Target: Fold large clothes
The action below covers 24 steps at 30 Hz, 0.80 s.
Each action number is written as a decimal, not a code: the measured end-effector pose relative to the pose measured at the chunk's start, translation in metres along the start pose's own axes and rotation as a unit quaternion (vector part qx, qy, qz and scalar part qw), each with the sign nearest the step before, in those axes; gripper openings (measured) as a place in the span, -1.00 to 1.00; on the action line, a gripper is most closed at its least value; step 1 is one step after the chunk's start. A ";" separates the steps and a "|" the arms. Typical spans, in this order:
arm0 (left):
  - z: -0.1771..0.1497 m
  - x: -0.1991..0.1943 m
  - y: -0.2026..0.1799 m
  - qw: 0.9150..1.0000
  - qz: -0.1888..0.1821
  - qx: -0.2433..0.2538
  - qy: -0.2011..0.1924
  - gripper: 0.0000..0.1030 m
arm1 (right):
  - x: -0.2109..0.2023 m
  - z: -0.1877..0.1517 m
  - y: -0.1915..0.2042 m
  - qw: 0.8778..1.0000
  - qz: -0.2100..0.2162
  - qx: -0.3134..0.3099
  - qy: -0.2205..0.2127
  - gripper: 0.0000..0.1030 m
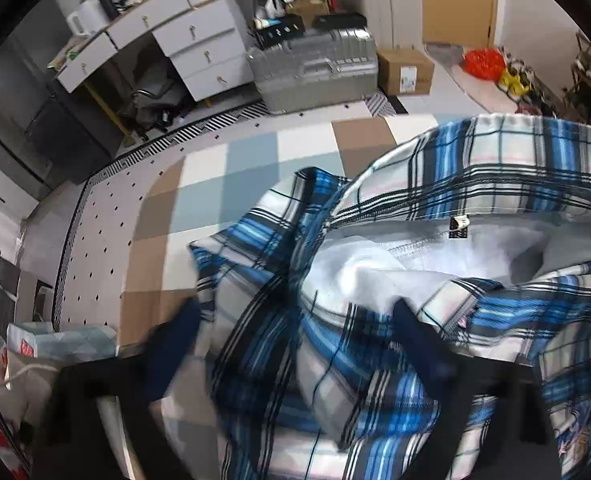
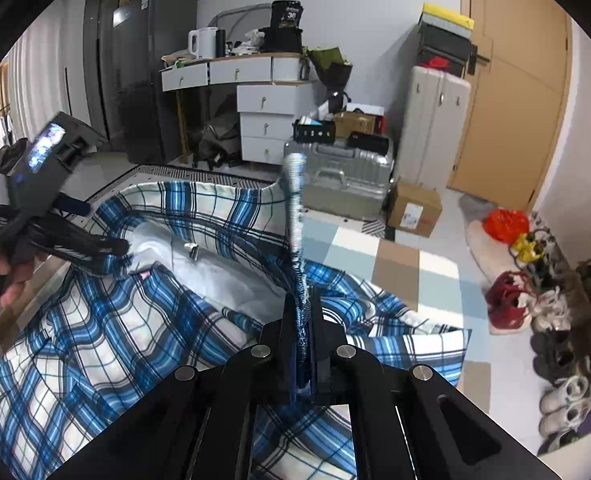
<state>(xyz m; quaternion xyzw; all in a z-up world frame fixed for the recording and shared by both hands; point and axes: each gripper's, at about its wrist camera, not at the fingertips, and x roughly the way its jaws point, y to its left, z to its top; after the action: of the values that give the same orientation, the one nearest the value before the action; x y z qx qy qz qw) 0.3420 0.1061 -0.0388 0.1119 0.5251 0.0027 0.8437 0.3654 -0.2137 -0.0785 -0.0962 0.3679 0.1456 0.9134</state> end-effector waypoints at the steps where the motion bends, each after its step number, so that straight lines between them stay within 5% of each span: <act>1: 0.000 0.007 0.001 1.000 -0.007 0.003 0.007 -0.10 | 0.003 -0.001 -0.001 1.000 0.004 -0.002 0.004 -0.93; 2: 0.002 0.012 0.002 1.000 -0.011 0.006 0.017 -0.65 | 0.005 -0.003 -0.002 1.000 0.006 -0.006 0.007 -0.92; 3: 0.000 0.019 0.005 1.000 -0.017 0.005 0.025 -0.98 | 0.008 -0.006 -0.003 1.000 0.011 -0.006 0.012 -0.91; 7: -0.003 0.000 0.009 0.999 -0.023 0.009 -0.025 -1.00 | 0.023 -0.010 -0.005 0.998 0.038 0.005 0.041 -0.87; 9: -0.006 -0.011 0.003 0.998 -0.016 0.038 -0.053 -1.00 | 0.024 -0.006 -0.002 0.998 0.039 -0.017 0.037 -0.54; 11: -0.013 -0.019 -0.001 0.996 -0.011 0.064 -0.069 -1.00 | 0.024 0.000 -0.001 0.999 0.035 -0.023 0.027 0.42; 12: -0.016 -0.020 -0.001 0.995 -0.015 0.070 -0.071 -1.00 | 0.024 0.005 -0.003 0.999 0.039 -0.015 0.020 0.49; 20: -0.012 -0.014 0.003 0.994 -0.038 0.071 -0.073 -1.00 | 0.056 0.040 -0.013 0.998 -0.008 0.020 0.051 0.39; 21: -0.010 -0.016 0.001 0.994 -0.039 0.068 -0.075 -1.00 | 0.062 0.043 -0.015 0.998 -0.015 0.027 0.063 0.24; 23: -0.007 -0.021 0.005 0.994 -0.044 0.052 -0.084 -1.00 | 0.069 0.047 -0.018 0.995 -0.011 0.047 0.087 -0.94; 24: -0.006 -0.027 0.007 0.994 -0.051 0.042 -0.091 -1.00 | 0.067 0.048 -0.018 0.994 -0.018 0.055 0.091 -0.98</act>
<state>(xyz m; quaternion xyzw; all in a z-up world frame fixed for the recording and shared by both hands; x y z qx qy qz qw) 0.3255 0.1105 -0.0160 0.1207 0.4506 -0.0725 0.8815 0.4482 -0.2044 -0.0898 -0.0650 0.4552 0.0989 0.8825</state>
